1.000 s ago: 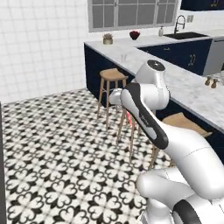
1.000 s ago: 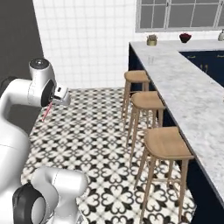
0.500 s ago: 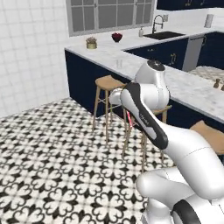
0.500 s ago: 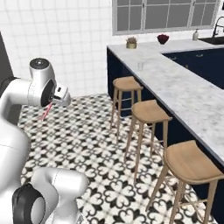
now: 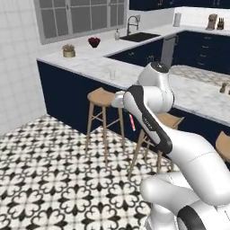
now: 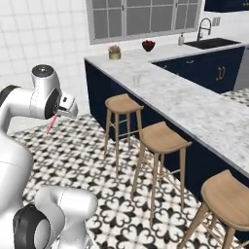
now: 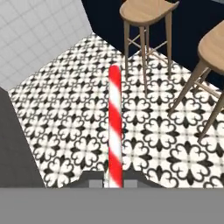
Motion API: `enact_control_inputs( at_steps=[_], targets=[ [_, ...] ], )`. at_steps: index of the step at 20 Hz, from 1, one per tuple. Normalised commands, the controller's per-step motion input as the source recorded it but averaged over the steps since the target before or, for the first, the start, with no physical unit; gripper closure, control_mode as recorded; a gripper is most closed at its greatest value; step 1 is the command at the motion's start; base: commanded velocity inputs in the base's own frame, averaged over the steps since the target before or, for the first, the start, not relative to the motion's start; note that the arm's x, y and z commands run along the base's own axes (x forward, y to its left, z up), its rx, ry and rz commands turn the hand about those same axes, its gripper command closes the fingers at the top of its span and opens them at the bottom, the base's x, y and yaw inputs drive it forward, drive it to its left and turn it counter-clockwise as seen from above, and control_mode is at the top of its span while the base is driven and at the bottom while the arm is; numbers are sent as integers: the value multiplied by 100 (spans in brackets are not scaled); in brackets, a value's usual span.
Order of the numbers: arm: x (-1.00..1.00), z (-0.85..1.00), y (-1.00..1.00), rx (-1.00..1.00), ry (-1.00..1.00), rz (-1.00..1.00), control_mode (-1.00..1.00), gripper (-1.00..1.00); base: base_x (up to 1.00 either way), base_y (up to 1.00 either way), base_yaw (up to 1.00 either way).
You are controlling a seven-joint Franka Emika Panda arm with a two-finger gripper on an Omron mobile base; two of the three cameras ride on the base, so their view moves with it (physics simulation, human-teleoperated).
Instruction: Take a straw from the drawer in front and place it inside the glass cup on the dining counter.
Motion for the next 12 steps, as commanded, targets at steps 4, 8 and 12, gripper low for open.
enact_control_inputs(
  at_steps=[4,8,12],
  targets=[
    [0,0,0,0,0,0,100,100,96,100,-45],
    [0,0,0,0,0,0,100,100,95,100,-46],
    [0,0,0,0,0,0,100,100,89,100,-47]
  ],
)
